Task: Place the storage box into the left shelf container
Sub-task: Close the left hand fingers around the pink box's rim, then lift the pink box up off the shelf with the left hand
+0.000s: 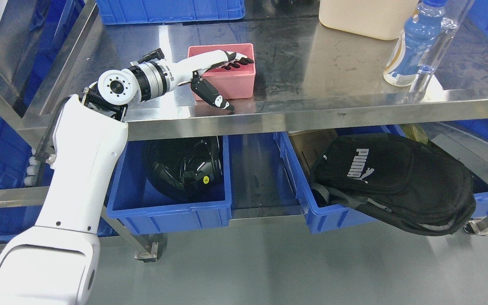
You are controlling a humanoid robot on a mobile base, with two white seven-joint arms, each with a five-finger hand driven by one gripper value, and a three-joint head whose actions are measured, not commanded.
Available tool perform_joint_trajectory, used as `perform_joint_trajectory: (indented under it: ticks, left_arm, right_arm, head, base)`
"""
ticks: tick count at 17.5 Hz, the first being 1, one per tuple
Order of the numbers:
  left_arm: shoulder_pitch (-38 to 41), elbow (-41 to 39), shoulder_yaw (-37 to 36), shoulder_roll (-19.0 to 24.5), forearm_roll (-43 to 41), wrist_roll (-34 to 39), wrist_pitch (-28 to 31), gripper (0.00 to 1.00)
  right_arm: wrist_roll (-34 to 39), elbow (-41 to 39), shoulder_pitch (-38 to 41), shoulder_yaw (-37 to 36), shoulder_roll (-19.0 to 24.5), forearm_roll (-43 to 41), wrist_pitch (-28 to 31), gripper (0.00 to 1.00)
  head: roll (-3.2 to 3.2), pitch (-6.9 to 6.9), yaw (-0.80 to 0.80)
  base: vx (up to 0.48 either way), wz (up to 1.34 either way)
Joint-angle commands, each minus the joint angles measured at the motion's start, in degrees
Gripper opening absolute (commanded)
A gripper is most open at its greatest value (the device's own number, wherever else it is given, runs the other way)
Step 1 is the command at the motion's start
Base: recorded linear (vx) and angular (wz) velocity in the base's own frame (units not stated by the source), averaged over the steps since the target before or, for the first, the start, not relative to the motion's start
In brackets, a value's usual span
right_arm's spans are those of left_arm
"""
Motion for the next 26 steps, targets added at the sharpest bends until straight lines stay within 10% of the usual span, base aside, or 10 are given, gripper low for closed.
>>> perform_joint_trajectory:
  ticks: [1,6,16,26]
  left_arm:
    - [-0.28,9.12,2.92,-2.69,-1.97,-5.62,0.16,0.57]
    - [0.16,9.29,14.09,-2.84,-1.27,-10.37,-11.57,0.0]
    - [0.25,11.58,35.36,-2.84,3.64,-10.48,-16.8,0.0]
    - [-3.0,10.97,33.79,-2.84,37.81,-3.53,-11.62,0.0]
  right_arm:
    - [0.03,-1.0,0.62,-0.26,-1.0,0.09,0.07,1.0]
    - [0.03,-1.0,0.7,-0.26,-1.0,0.09,0.07,1.0]
    - [0.03,-1.0,0.7,-0.26,-1.0,0.09,0.07,1.0]
    - [0.03,-1.0,0.7,-0.26,-1.0,0.09,0.07,1.0]
  head:
    - [0.0,0.0,0.0]
    - [0.0,0.0,0.0]
    - [0.0,-0.09,0.0]
    - [0.0,-0.1,0.0]
  base:
    - [0.001,0.08]
    - [-0.006,0.05]
    - [0.014,0.0]
    - [0.002,0.0]
